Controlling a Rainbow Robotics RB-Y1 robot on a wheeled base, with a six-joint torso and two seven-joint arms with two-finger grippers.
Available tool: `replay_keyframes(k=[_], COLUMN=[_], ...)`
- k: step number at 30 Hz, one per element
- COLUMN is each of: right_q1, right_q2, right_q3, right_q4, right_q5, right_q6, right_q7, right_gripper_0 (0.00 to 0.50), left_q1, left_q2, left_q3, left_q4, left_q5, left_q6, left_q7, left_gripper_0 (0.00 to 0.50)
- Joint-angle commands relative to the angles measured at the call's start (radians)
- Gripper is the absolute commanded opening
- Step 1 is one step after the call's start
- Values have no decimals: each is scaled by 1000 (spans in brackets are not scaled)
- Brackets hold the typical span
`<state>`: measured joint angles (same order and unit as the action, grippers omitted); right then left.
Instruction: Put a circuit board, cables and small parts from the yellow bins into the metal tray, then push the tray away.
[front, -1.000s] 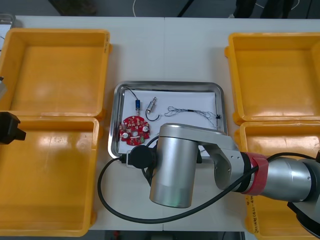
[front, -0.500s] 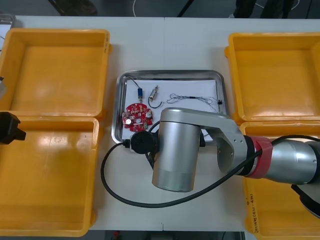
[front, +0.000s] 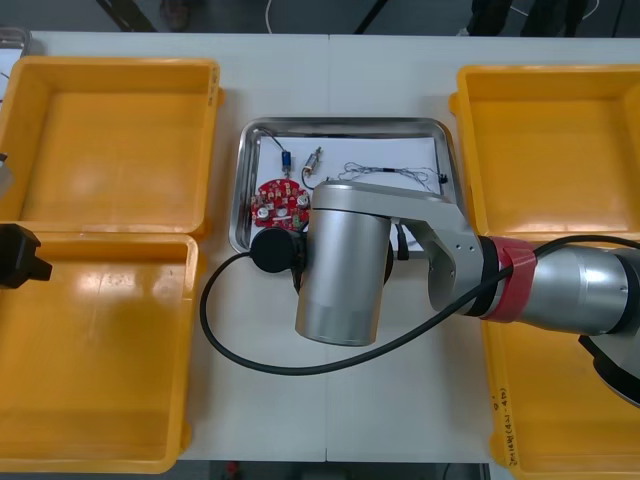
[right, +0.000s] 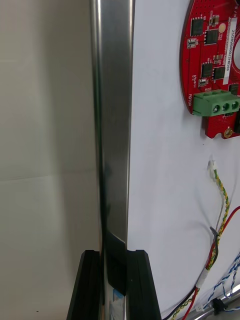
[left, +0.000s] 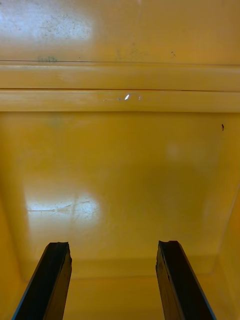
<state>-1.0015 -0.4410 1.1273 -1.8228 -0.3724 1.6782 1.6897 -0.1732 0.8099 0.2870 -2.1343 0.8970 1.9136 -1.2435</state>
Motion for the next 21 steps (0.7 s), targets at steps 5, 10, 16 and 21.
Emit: replay_keyframes(k=[5, 10, 16, 21], right_q1=[-109, -123, -129, -143], right_q2=[8, 22, 51, 62], right_q3=[62, 60, 60, 60], right_q4=[45, 62, 96, 132], right_q5=[20, 35, 58, 67], right_q6=[-9, -17, -31, -46], right_q7=[-19, -13, -19, -15], right_gripper_0=[0, 0, 0, 0], left_q1=[14, 14, 14, 14], left_q2=[38, 38, 38, 38], left_q3=[31, 31, 31, 31], left_q4=[-19, -19, -19, -19], left_q5=[8, 8, 8, 8], left_q6=[6, 6, 6, 6], left_q7=[-22, -22, -22, -22], left_gripper_0=[500, 500, 500, 500])
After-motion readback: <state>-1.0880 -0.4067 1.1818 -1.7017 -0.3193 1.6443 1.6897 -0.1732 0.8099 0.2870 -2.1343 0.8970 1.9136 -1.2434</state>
